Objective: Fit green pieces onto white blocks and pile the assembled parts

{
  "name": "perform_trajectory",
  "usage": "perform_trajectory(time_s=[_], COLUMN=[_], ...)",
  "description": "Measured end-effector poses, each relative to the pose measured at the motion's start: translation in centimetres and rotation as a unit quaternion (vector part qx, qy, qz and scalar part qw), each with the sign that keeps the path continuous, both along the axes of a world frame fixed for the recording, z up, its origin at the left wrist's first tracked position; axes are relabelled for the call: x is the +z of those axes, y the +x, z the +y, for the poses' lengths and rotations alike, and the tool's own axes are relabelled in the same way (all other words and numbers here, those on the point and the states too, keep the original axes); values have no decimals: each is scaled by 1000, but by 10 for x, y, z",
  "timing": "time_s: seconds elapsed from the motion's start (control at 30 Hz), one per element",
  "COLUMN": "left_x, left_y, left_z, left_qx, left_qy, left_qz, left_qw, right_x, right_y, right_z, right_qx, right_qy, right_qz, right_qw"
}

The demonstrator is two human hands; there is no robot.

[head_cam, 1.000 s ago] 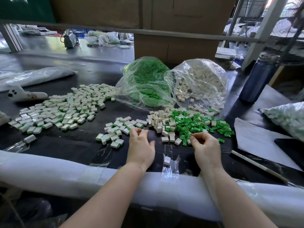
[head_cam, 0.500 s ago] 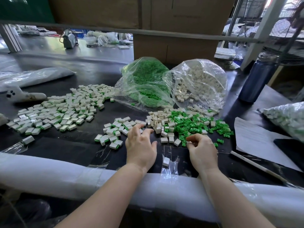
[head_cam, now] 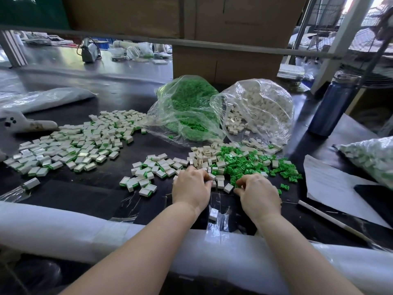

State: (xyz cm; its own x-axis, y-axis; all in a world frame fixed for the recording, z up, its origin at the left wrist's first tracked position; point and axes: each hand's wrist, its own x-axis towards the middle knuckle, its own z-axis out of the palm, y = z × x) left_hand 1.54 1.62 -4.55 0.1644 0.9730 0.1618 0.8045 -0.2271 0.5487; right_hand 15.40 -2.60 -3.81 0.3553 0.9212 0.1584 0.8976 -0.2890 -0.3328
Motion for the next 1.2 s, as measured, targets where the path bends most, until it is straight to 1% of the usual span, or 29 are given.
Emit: perform_trajectory(time_s=[0.13, 0.23, 0.33, 0.5, 0.6, 0.83, 1.07, 1.2], left_x=[-8, -11, -10, -6, -5, -5, -6, -7], left_y=[1, 0, -1, -5, -6, -7, -6, -6], left_z=[-3, -5, -7, -10, -11, -13, -11, -10], left_qx=[9, 10, 1, -6, -13, -55, -86, -92], left_qy=[21, 37, 47, 52, 56, 13, -7, -16], left_qz=[12, -8, -38, -129, -148, -174, -184, -194], left_qw=[1000, 999, 998, 990, 987, 983, 979, 977], right_x=[-3, -8, -13, -15, -16, -16, -17, -16], right_y=[-2, -3, -3, 0, 1, 0, 2, 2], right_z=[1, -1, -4, -5, -4, -2, 0, 1], right_qx=[1, 2, 8, 4, 3, -11, -11, -2], right_qy=[16, 40, 55, 64, 70, 70, 67, 114], right_qz=[-9, -6, -10, 0, -15, 6, -6, 17], right_qw=[1000, 999, 998, 998, 997, 997, 998, 993])
